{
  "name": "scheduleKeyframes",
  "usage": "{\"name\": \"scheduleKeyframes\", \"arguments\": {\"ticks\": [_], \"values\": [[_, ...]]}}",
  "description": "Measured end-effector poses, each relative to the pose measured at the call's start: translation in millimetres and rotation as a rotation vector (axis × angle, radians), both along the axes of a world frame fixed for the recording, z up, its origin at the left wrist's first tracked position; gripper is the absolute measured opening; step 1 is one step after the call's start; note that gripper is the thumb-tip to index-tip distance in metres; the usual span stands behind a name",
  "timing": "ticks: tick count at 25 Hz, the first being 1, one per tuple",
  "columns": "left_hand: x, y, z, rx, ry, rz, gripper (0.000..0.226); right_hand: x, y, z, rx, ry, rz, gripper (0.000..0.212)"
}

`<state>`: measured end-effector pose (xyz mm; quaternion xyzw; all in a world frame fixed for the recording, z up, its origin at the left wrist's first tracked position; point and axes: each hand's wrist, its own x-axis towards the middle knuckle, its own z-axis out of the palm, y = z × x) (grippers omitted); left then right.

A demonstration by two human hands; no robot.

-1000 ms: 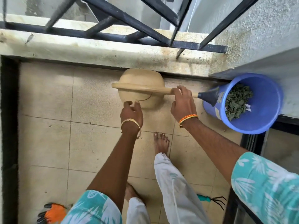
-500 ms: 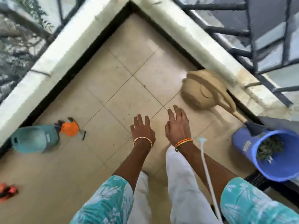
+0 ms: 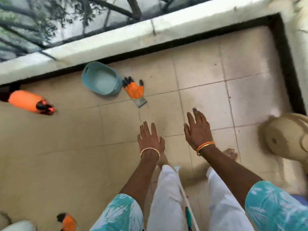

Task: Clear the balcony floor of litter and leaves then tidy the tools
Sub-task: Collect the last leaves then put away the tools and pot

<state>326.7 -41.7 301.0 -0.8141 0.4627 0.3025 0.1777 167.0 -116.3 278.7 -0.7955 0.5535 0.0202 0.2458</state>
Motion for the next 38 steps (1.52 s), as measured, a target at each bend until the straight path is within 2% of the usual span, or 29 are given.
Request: {"name": "scheduleKeyframes", "arguments": {"ticks": [6, 11, 14, 16, 19, 21, 24, 27, 30, 33, 38], "values": [[104, 65, 34, -0.094, 0.045, 0.301, 0.071, 140, 26, 30, -0.032, -0.045, 0.293, 0.042], [159, 119, 48, -0.108, -0.016, 0.575, 0.069, 241, 55, 48, -0.067, -0.095, 0.522, 0.049], [180, 139, 51, -0.072, -0.014, 0.724, 0.070, 289, 58, 44, -0.008, -0.117, 0.585, 0.040], [196, 142, 58, -0.054, -0.016, 0.809, 0.070, 314, 48, 51, 0.078, -0.145, 0.575, 0.037], [229, 129, 80, -0.062, -0.034, 0.977, 0.069, 355, 23, 77, 0.113, -0.185, 0.668, 0.037], [257, 113, 96, -0.093, -0.043, 1.035, 0.068, 388, 7, 98, 0.151, -0.162, 0.734, 0.027], [303, 96, 116, -0.137, -0.040, 1.162, 0.067, 441, -5, 120, 0.195, -0.085, 0.870, 0.026], [352, 90, 124, -0.187, -0.029, 1.298, 0.064, 506, -5, 130, 0.230, -0.061, 0.883, 0.027], [421, 99, 111, -0.282, -0.039, 1.374, 0.058, 592, 7, 127, 0.250, -0.039, 0.921, 0.030], [496, 112, 76, -0.333, -0.008, 1.422, 0.053, 681, 22, 93, 0.245, -0.028, 0.942, 0.030], [604, 140, 5, -0.254, 0.138, 1.464, 0.054, 796, 50, 24, 0.328, 0.094, 0.835, 0.025]]}}
